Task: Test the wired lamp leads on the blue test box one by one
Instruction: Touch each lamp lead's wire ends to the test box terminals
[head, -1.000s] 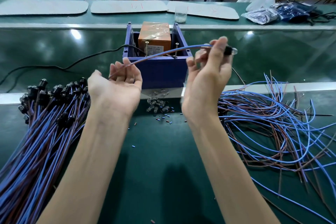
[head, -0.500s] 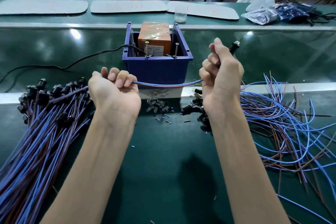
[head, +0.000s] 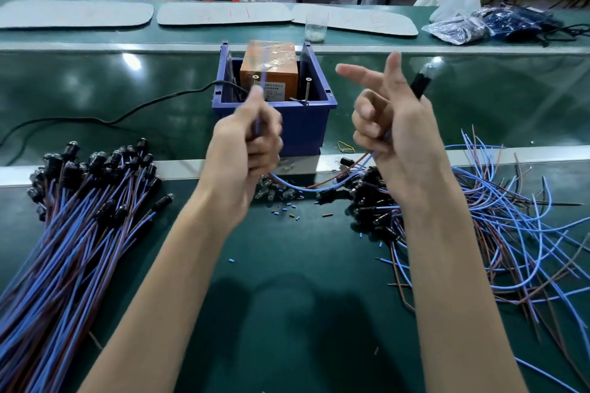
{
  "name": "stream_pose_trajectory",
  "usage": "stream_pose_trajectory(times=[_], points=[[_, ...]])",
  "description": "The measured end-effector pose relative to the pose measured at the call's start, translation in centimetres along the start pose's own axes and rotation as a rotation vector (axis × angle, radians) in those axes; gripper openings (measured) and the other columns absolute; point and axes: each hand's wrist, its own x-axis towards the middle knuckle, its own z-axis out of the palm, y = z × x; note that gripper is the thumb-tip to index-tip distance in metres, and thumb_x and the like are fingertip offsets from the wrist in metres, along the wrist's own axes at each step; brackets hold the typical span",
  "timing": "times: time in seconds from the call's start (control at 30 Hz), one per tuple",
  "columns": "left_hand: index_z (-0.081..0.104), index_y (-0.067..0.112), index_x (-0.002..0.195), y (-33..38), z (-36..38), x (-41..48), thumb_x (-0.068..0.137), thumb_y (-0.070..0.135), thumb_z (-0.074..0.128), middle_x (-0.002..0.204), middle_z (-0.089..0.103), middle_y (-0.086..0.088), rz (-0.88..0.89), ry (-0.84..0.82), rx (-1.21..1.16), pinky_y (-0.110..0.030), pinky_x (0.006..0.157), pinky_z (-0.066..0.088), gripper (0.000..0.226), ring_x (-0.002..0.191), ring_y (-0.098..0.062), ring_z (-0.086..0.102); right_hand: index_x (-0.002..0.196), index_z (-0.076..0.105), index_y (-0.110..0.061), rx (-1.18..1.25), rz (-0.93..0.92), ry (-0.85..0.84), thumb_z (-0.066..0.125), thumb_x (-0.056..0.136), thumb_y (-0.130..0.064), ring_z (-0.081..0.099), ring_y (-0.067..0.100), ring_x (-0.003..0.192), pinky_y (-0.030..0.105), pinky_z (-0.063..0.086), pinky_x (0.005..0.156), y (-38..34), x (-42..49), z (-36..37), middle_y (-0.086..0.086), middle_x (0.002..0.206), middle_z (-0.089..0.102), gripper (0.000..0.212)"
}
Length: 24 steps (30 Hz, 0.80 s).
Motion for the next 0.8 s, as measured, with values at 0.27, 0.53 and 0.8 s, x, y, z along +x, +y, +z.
stream_pose_trajectory(times=[0.27, 0.53, 0.8], points=[[0.046, 0.022, 0.049, -0.1, -1.5, 0.1, 0.092, 0.040, 0.042, 0.046, 0.022, 0.012, -0.140, -0.296, 0.412, -0.019, 0.041, 0.015, 0.047, 0.043, -0.007, 0.015, 0.099, 0.073, -0.016, -0.164, -0.011, 0.003, 0.060, 0.094, -0.022, 0.037, 0.004, 0.048, 0.011, 0.023, 0.038, 0.6, -0.1, 0.8, -0.002, 0.072, 0.066, 0.016], [0.049, 0.022, 0.049, 0.1, -2.4, 0.1, 0.090, 0.044, 0.041, 0.048, 0.023, 0.011, -0.141, -0.399, 0.515, -0.017, 0.043, 0.020, 0.046, 0.046, -0.009, 0.018, 0.094, 0.070, -0.012, -0.224, 0.006, 0.122, 0.067, 0.088, -0.008, 0.039, 0.003, 0.047, 0.010, 0.024, 0.038, 1.3, 0.2, 0.5, 0.004, 0.065, 0.043, 0.008], [0.051, 0.012, 0.085, 0.4, -2.8, 0.1, 0.102, 0.015, 0.035, 0.060, 0.031, 0.004, -0.044, -0.318, 0.529, -0.016, 0.045, 0.019, 0.024, 0.048, -0.003, 0.025, 0.076, 0.068, -0.008, -0.323, -0.020, 0.063, 0.072, 0.083, -0.007, 0.043, 0.003, 0.044, 0.008, 0.030, 0.042, 1.2, 0.1, 0.4, -0.010, 0.050, 0.055, 0.008]])
